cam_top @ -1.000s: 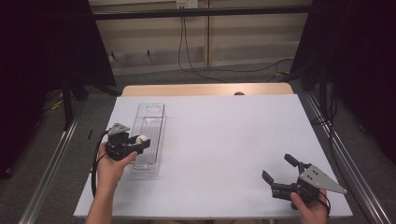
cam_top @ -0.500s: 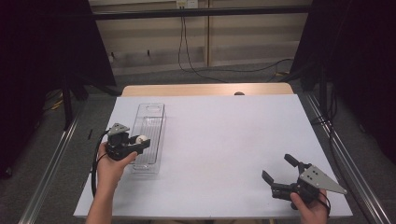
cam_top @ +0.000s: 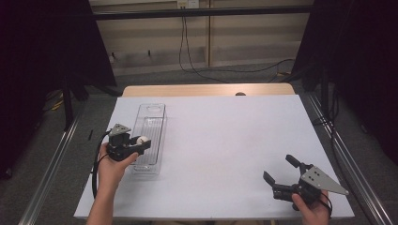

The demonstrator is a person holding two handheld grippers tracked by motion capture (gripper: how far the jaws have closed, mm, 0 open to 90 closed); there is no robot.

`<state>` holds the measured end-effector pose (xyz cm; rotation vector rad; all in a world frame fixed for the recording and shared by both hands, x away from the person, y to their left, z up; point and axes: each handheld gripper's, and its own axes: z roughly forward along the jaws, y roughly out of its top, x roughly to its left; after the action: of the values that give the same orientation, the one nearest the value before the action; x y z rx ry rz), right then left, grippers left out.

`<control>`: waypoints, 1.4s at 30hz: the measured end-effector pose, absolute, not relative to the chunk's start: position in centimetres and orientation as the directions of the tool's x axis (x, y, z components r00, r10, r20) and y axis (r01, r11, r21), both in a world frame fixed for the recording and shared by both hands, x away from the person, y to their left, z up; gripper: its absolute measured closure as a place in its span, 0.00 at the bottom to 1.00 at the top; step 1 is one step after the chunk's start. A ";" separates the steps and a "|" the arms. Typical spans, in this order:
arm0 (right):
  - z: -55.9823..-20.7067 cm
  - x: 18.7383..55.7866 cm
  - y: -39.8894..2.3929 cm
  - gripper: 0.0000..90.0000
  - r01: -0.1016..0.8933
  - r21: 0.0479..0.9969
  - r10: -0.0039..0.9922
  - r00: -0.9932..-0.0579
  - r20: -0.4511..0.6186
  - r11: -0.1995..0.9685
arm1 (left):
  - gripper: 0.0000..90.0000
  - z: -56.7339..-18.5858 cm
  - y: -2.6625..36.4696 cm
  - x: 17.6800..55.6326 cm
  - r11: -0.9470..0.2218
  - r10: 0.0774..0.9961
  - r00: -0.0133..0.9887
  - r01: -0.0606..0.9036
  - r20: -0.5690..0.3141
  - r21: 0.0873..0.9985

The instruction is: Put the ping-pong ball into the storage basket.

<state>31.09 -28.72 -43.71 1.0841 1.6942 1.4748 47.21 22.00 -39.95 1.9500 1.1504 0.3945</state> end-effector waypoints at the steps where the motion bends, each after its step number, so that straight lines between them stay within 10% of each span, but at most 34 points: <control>1: -43.7 31.1 -28.7 0.02 0.174 0.984 0.888 -0.457 0.052 0.032 | 0.56 -40.0 22.0 47.2 -0.246 0.836 0.532 0.579 -0.132 0.777; 25: -43.7 31.1 -28.8 0.02 0.170 0.985 0.888 -0.457 0.049 0.033 | 0.52 -39.9 22.1 47.2 -0.237 0.836 0.531 0.576 -0.137 0.783; 42: -43.6 31.0 -28.8 0.02 0.167 0.986 0.890 -0.453 0.050 0.029 | 0.25 -39.4 22.1 46.8 -0.173 0.835 0.521 0.552 -0.176 0.816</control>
<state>31.03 -28.83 -43.64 1.0823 1.6836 1.4747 46.81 22.06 -39.36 1.8557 1.1464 0.3926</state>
